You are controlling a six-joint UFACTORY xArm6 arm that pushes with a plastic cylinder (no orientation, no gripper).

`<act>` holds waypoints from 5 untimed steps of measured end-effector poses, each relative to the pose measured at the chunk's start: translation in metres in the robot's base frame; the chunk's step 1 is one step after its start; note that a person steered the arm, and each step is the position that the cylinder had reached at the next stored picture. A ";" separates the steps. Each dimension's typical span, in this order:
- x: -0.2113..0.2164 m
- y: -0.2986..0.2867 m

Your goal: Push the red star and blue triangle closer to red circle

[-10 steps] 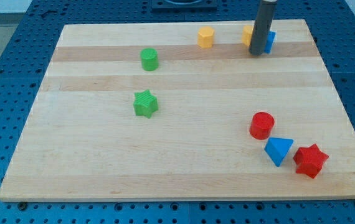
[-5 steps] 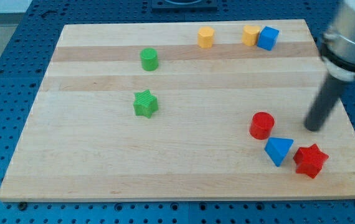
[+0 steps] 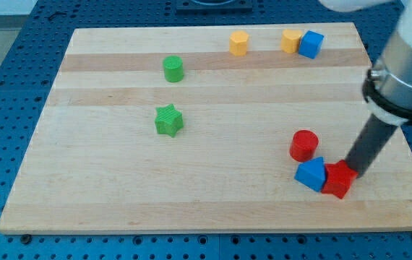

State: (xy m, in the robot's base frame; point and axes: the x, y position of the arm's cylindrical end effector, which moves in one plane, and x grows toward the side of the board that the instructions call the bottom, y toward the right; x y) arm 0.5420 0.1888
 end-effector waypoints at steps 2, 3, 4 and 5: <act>0.029 0.070; 0.069 0.074; 0.071 0.051; 0.065 0.011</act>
